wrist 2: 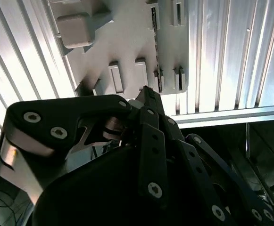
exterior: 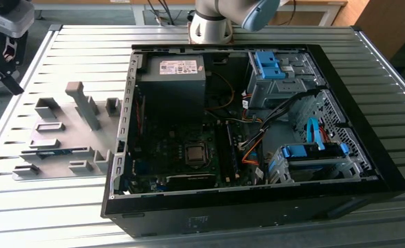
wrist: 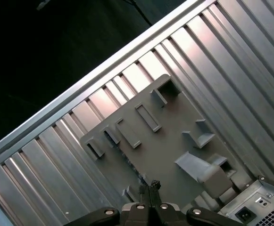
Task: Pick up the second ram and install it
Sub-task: 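Pick up the second ram and move it above second insertion slot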
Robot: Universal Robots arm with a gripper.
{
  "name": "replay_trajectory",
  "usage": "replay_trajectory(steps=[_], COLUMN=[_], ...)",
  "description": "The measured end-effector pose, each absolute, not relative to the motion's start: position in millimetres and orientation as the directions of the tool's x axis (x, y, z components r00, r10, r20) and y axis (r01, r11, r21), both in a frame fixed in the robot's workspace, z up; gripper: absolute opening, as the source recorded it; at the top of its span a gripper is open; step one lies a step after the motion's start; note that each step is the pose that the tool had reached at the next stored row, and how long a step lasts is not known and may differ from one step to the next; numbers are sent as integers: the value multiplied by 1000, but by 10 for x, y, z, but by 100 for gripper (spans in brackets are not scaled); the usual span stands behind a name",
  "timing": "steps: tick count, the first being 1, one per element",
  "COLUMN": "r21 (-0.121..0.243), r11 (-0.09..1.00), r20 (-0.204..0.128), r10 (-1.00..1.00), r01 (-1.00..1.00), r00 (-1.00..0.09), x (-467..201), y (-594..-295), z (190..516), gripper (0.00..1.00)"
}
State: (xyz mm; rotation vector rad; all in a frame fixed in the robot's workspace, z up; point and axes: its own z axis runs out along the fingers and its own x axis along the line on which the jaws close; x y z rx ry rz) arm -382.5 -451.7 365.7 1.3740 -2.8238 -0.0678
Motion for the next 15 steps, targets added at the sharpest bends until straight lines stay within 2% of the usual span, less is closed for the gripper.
replay_trajectory(steps=[15], r21=[37], r11=[465], r20=[-20], r10=[-885], r01=[-885], r00=[-466], x=[-3825], y=[-4528], z=[3623], gripper=[10])
